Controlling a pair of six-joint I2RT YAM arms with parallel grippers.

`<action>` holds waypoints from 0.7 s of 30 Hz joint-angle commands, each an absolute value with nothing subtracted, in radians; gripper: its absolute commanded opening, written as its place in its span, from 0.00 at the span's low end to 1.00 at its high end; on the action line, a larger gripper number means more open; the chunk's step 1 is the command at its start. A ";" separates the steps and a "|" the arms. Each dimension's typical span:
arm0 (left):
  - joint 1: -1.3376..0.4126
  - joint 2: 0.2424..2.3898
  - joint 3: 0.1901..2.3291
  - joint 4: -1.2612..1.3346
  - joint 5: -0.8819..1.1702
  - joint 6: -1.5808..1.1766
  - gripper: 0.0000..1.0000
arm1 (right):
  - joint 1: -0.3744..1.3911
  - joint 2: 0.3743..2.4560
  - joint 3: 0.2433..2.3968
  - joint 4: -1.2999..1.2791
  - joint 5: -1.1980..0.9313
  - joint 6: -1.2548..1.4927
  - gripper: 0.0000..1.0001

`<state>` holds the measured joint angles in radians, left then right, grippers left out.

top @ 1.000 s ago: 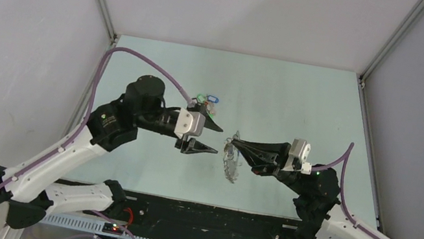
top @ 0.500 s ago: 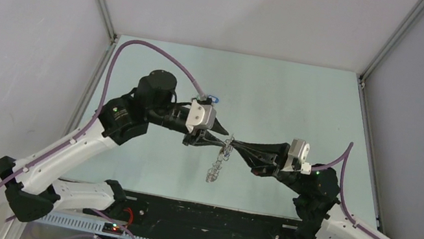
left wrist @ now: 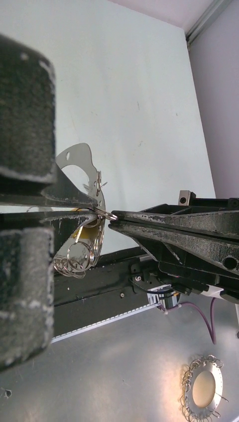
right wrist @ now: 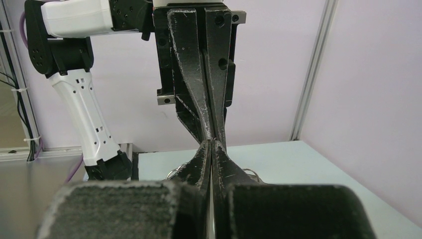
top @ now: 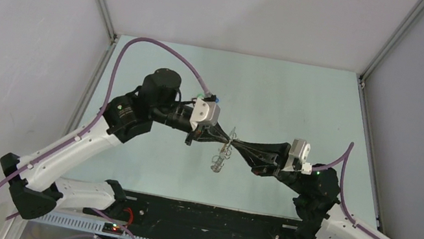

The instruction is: Remove the keys from the keyring

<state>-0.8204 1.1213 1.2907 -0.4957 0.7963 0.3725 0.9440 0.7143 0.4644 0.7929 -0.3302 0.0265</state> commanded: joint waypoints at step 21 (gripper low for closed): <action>-0.825 1.139 1.267 -0.590 0.514 0.422 0.00 | 0.837 0.654 0.801 -0.027 -0.418 -0.061 0.46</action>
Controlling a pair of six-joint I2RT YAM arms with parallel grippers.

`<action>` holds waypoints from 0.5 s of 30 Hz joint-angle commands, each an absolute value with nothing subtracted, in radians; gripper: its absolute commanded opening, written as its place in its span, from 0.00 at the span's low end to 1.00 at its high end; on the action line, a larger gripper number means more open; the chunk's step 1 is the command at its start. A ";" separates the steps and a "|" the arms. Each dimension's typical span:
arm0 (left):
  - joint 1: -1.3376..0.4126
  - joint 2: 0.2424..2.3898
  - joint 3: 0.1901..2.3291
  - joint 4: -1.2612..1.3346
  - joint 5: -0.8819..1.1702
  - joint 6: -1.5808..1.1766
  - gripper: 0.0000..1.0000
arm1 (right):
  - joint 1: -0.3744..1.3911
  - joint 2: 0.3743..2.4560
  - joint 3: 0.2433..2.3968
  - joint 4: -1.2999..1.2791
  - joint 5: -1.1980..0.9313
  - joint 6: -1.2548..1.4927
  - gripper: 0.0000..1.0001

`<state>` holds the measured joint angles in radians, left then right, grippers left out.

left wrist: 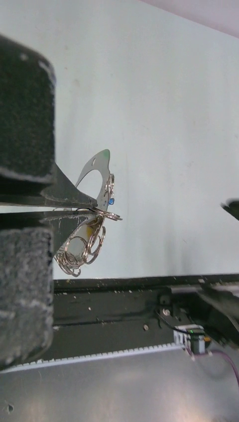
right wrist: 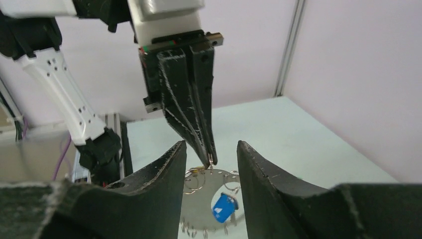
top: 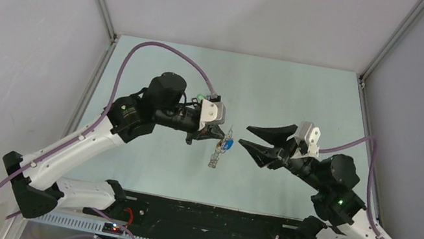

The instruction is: Remove the keys from the keyring

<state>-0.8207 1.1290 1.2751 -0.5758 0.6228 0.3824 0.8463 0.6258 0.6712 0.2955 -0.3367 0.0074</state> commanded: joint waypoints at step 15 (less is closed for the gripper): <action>-0.826 1.152 1.185 -0.598 0.523 0.491 0.00 | 0.788 0.959 0.941 -0.129 -0.545 -0.096 0.39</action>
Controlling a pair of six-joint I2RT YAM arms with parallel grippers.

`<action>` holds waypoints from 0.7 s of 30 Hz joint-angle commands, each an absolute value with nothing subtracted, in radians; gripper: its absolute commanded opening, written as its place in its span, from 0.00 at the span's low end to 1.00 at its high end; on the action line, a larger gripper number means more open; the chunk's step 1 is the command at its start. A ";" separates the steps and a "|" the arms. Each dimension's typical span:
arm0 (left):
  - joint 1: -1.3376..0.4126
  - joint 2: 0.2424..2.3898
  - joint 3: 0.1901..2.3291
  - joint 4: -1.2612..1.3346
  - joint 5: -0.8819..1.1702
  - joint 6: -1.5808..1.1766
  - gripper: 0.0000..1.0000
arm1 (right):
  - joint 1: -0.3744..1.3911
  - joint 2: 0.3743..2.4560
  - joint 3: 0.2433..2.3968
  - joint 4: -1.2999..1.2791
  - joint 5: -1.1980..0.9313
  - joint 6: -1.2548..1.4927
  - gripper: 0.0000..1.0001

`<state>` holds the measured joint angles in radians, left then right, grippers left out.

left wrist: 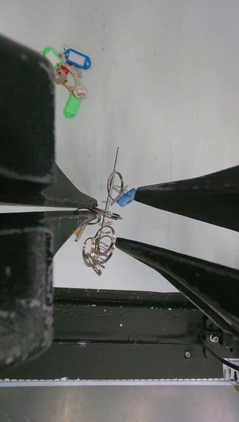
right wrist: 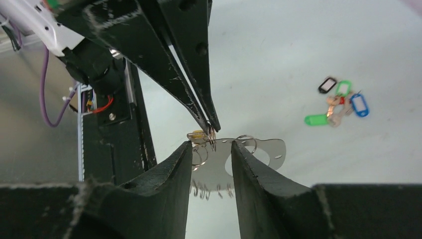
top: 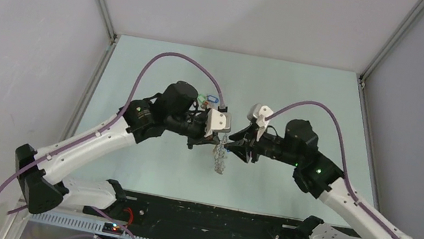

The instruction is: Remove the keys from the keyring

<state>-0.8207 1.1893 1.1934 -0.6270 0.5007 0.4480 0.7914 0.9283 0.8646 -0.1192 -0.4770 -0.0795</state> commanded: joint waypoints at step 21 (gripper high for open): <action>-0.826 1.147 1.179 -0.598 0.597 0.492 0.00 | 0.798 1.053 0.944 -0.092 -0.617 -0.106 0.11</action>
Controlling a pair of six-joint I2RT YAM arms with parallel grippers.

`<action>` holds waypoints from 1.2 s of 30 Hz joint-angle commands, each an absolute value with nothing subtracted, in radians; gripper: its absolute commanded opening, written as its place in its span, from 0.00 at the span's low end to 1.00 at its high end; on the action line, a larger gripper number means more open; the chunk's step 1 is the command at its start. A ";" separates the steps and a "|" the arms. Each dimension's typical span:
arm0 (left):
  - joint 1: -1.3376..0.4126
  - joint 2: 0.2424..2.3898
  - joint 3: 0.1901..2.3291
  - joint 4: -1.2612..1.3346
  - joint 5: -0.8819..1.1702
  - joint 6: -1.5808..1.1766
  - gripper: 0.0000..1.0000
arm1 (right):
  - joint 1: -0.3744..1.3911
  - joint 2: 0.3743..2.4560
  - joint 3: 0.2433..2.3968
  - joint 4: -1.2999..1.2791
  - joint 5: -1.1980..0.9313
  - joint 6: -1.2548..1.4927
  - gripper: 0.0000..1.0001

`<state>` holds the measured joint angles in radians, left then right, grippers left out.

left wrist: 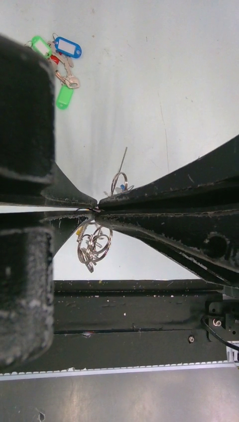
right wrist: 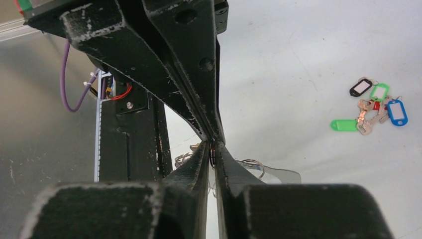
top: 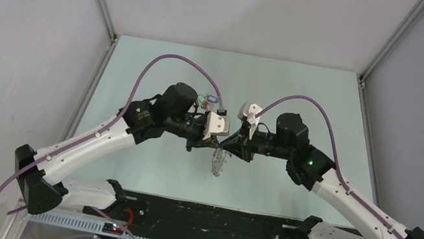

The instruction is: Remove the keys from the keyring

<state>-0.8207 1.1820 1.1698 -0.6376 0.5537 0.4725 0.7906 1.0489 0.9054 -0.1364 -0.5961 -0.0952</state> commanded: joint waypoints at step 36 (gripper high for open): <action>-0.802 1.112 1.201 -0.597 0.665 0.445 0.27 | 0.780 0.839 0.627 0.530 -0.497 0.106 0.00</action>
